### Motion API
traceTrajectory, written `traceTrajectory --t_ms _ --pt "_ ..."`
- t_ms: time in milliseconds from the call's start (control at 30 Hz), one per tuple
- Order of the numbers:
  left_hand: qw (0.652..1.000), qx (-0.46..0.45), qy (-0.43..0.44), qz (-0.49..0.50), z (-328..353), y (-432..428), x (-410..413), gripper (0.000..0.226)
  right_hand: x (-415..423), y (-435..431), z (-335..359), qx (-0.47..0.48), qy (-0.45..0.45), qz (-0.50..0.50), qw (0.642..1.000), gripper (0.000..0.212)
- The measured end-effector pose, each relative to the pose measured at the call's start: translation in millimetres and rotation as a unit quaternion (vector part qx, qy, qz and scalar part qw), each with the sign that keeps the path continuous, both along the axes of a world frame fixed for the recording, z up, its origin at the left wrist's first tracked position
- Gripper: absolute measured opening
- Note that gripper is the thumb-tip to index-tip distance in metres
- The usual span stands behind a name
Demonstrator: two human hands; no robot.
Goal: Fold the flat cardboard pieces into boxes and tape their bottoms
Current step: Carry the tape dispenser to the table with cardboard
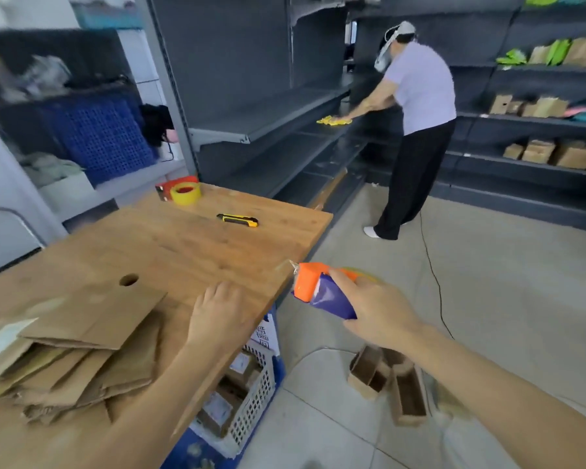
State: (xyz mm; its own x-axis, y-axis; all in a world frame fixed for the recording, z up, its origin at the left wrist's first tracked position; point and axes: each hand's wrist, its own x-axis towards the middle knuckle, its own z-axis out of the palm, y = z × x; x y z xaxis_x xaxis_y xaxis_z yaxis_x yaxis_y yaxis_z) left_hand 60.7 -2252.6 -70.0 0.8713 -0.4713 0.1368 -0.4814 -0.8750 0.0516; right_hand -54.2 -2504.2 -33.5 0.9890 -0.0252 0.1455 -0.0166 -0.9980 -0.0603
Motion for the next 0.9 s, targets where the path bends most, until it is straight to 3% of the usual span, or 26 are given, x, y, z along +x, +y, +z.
traceTrajectory --t_ms 267,533,900 --pt "0.999 -0.012 0.01 0.05 9 -34 120 0.061 151 -44 10 -0.019 0.011 0.055 0.998 0.082" --pt "0.986 -0.018 0.031 0.161 8 -34 173 0.064 280 -61 -11 0.008 0.04 0.199 0.979 0.087" --pt "0.927 -0.047 0.046 0.369 20 -57 186 0.068 410 -72 -16 0.011 0.067 0.388 0.919 0.081"
